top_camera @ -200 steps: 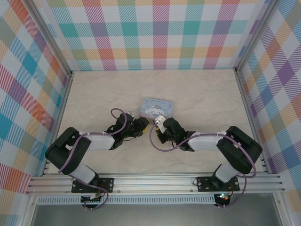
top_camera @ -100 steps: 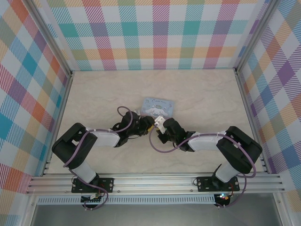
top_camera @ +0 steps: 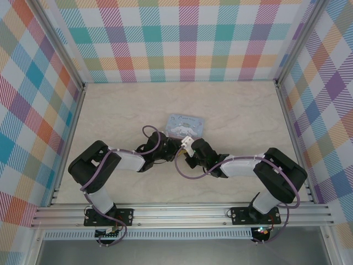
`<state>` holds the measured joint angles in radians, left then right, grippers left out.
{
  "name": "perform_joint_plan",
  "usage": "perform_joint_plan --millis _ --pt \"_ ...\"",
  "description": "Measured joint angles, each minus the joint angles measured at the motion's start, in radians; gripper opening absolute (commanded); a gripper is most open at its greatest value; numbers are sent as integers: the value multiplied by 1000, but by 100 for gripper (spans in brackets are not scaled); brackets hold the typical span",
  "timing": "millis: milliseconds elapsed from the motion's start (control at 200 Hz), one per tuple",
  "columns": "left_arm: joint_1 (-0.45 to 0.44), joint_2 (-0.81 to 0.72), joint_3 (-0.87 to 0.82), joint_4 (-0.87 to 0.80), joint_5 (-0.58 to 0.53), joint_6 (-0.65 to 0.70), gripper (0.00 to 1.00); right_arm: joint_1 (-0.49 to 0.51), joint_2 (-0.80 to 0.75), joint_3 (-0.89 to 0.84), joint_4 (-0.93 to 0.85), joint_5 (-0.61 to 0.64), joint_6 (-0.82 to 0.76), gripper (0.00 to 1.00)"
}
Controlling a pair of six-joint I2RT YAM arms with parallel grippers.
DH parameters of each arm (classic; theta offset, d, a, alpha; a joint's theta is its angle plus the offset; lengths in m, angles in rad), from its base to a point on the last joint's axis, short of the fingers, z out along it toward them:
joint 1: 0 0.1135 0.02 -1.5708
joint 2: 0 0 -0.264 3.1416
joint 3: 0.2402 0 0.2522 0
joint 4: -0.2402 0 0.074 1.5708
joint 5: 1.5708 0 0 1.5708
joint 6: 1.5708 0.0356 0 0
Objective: Unlock the padlock with the key
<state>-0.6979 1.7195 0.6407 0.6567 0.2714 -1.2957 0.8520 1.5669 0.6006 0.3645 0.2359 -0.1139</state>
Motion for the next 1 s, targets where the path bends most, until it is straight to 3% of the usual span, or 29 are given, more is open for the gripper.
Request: perform_joint_plan --millis 175,650,1000 --pt "0 3 0 5 0 -3 0 0 2 0 -5 6 29 0" --pt "-10 21 5 34 -11 -18 0 -22 -13 -1 -26 -57 259 0" --pt "-28 27 5 61 -11 -37 0 -150 -67 -50 -6 -312 472 0"
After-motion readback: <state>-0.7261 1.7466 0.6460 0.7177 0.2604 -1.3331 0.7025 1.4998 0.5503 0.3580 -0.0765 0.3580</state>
